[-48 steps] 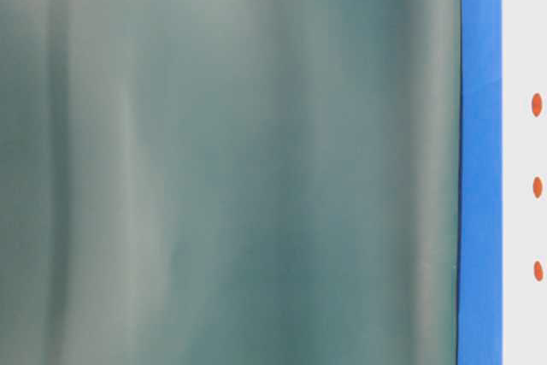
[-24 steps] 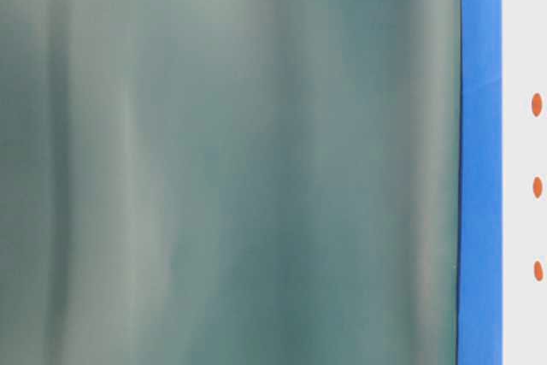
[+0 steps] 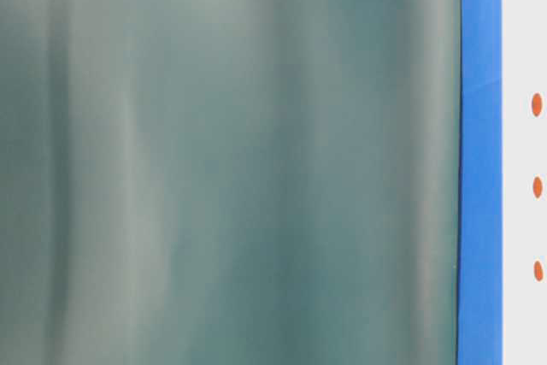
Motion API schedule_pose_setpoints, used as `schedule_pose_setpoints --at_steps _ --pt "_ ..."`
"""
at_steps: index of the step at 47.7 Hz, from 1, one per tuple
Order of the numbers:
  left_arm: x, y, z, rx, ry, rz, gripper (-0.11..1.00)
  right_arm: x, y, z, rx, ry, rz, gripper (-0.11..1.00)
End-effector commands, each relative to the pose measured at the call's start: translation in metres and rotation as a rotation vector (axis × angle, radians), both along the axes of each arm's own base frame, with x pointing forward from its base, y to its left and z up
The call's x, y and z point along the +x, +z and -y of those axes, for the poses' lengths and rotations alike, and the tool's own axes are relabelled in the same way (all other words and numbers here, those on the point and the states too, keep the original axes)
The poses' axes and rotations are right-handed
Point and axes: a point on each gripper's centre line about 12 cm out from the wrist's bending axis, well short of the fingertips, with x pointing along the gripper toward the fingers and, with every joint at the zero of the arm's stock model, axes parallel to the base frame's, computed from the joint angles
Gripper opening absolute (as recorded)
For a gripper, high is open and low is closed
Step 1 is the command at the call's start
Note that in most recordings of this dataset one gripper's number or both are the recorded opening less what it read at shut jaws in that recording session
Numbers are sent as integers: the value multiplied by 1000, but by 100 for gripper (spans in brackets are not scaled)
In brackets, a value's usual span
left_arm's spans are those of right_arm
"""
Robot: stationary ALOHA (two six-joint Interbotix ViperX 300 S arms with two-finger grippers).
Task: Touch the tip of the soldering iron to the tip of the solder at the mark.
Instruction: 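Move the left gripper to the yellow solder wire and the right to the iron, then grasp the solder wire with left gripper, red iron handle with right, lift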
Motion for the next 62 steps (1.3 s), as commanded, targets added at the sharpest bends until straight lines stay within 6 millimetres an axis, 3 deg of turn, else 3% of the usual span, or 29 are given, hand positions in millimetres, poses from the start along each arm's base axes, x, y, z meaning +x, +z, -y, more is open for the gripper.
schedule_pose_setpoints --at_steps 1,6,11,16,19,29,36,45,62 --pt "6 4 -2 -4 15 8 54 4 3 -2 6 0 20 67" --pt "8 1 -3 18 17 -13 43 3 -3 -1 -8 1 4 55" --pt "12 -2 -3 48 16 -49 29 3 -6 -1 -18 3 1 27" --pt "17 -3 -2 59 18 -66 11 3 -4 -1 -14 2 16 7" --pt "18 -3 -1 62 18 -72 2 2 -5 0 -16 2 12 6" --pt "22 1 1 50 23 -62 2 4 -3 -2 -13 7 16 6" --pt "24 11 1 47 27 -72 2 5 9 -4 5 10 25 6" --pt "26 41 3 70 24 -121 2 6 42 -5 37 17 -6 6" --pt "18 117 -6 92 36 -170 2 16 120 9 13 49 -93 6"
